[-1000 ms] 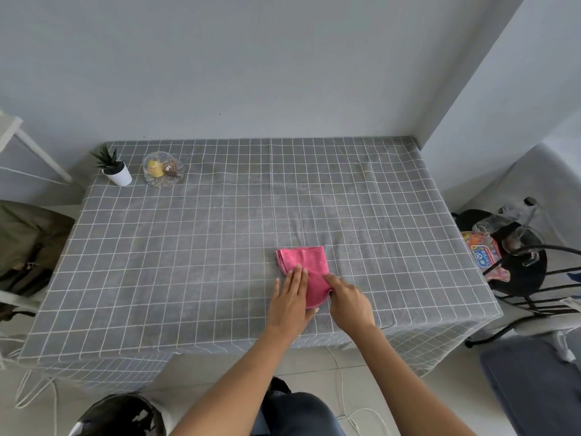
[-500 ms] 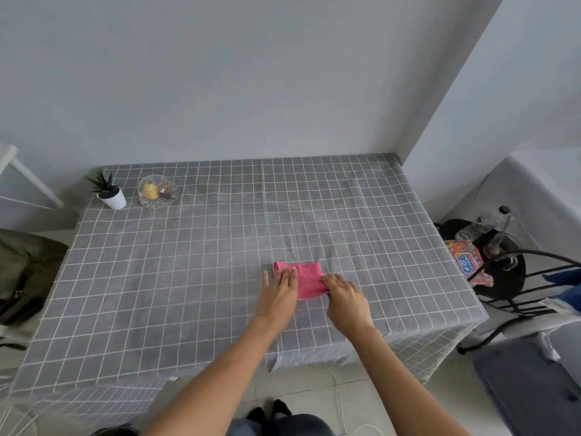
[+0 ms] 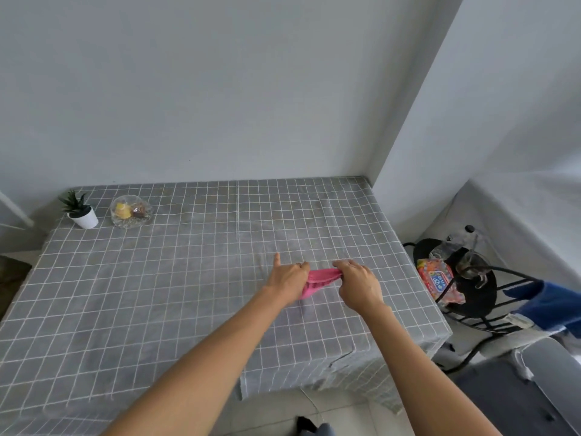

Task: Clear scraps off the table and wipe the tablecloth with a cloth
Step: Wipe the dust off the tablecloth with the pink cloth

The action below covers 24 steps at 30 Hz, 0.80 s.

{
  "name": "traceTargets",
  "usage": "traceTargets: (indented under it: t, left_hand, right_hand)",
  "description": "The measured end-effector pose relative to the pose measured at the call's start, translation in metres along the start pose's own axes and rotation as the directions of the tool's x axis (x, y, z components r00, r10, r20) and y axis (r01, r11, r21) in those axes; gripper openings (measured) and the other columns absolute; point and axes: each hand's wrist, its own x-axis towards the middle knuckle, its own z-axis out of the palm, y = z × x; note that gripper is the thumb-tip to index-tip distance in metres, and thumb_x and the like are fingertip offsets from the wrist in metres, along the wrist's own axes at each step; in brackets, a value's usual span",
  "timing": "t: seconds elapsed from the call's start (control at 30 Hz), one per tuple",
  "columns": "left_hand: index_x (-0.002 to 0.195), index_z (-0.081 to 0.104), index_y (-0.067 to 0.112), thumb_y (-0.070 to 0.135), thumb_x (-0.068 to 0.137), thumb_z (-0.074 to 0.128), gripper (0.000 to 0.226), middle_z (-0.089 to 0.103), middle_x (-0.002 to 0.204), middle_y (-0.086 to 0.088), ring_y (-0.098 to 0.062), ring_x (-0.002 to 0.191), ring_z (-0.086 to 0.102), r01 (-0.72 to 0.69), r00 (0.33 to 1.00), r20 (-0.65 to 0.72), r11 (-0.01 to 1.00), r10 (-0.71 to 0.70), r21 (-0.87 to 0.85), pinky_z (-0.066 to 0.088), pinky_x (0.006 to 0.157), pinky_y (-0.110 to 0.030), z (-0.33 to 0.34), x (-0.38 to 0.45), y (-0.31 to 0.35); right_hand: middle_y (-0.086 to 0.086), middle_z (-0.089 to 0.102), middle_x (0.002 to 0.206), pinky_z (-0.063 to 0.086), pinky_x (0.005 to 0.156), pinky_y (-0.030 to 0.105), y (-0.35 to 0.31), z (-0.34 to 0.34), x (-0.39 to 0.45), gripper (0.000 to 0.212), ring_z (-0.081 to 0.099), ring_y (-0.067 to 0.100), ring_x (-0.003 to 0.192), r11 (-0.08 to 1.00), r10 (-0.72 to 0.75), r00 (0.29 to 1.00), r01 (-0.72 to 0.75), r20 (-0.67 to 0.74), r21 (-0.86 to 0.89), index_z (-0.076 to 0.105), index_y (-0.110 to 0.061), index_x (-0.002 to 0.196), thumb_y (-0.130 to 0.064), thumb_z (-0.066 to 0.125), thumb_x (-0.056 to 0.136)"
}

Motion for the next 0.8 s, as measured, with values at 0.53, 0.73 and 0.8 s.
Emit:
traceTargets:
  t: [0.53, 0.73, 0.8]
  left_hand:
    - [0.136, 0.046, 0.016, 0.007, 0.098, 0.043, 0.039, 0.051, 0.14, -0.003, -0.018, 0.134, 0.043, 0.138, 0.97, -0.19, 0.988, -0.15, -0.075, -0.006, 0.115, -0.045, 0.102, 0.051, 0.098]
    - [0.15, 0.009, 0.011, 0.0, 0.098, 0.038, 0.061, 0.011, 0.158, -0.007, -0.02, 0.146, 0.016, 0.14, 0.987, -0.076, 0.99, -0.139, 0.009, -0.009, 0.115, -0.04, 0.153, 0.012, 0.113]
    - [0.15, 0.007, 0.011, -0.001, 0.098, 0.036, 0.062, 0.009, 0.158, -0.008, -0.021, 0.146, 0.015, 0.124, 0.989, -0.077, 0.992, -0.123, 0.006, -0.008, 0.115, -0.037, 0.157, 0.007, 0.116]
  right_hand:
    - [0.005, 0.044, 0.146, 0.024, 0.115, 0.037, 0.148, 0.042, -0.016, 0.068, 0.034, 0.025, 0.139, 0.997, -0.083, 0.992, 0.082, 0.092, 0.016, 0.045, -0.016, 0.14, 0.016, 0.043, 0.08]
    - [0.006, 0.055, 0.135, 0.029, 0.107, 0.038, 0.166, 0.082, -0.057, 0.071, 0.051, 0.027, 0.127, 0.992, -0.127, 0.973, 0.127, 0.192, 0.01, 0.056, -0.016, 0.132, 0.011, 0.066, 0.067]
    - [0.005, 0.06, 0.13, 0.035, 0.102, 0.039, 0.168, 0.084, -0.064, 0.076, 0.056, 0.026, 0.121, 0.991, -0.12, 0.973, 0.128, 0.198, -0.028, 0.059, -0.016, 0.128, 0.008, 0.076, 0.058]
